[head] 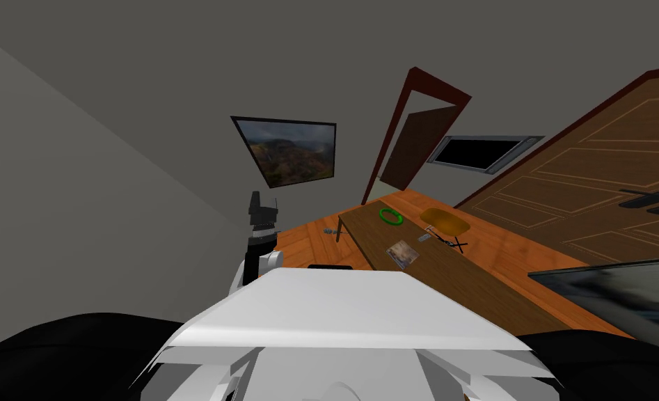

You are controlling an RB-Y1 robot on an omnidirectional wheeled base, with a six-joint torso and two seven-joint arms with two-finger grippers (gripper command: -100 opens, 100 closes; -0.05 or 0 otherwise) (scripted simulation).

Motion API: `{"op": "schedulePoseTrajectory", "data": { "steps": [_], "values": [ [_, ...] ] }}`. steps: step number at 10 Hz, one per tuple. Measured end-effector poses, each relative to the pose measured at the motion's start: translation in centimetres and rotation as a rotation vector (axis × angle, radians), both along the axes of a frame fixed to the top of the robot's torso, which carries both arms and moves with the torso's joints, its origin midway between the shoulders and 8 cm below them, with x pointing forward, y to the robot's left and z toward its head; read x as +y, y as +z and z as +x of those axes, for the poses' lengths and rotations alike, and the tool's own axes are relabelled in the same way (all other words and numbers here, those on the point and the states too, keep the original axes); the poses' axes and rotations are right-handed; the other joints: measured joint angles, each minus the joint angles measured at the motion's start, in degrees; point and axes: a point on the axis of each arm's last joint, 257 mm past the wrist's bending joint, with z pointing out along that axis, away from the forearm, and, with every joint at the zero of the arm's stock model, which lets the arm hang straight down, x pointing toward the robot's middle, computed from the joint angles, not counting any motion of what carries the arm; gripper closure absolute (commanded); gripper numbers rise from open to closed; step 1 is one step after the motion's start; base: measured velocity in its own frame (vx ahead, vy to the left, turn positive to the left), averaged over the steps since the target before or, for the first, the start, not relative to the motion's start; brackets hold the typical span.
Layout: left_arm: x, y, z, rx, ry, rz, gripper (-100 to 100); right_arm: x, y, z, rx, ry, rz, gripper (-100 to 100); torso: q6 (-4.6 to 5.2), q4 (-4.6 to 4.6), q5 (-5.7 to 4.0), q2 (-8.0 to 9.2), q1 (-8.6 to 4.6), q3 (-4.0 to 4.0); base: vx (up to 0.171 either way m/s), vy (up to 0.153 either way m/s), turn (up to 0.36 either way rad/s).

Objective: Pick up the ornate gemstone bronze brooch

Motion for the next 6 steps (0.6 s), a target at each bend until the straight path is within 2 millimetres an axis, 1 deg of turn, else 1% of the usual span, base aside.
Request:
{"op": "schedulePoseTrajectory", "data": {
  "steps": [1,2,6],
  "values": [
    [0.00,0.00,0.00,0.000,0.000,0.000,0,0.66,-0.57,-0.23,-0.001,-0.003,-0.001,-100,0.00,0.00,0.00,0.01,-0.02,0.01,0.001,-0.021,0.012],
    [0.00,0.00,0.00,0.000,0.000,0.000,0,0.70,-0.63,-0.21,-0.002,-0.005,-0.002,100,0.01,0.00,0.02,0.01,0.06,0.01,0.000,0.000,0.000],
    [0.00,0.00,0.00,0.000,0.000,0.000,0,0.68,-0.62,-0.31,0.000,-0.004,-0.002,100,-0.02,0.03,0.02,-0.01,0.13,0.01,0.000,0.000,0.000]
  ]
}}
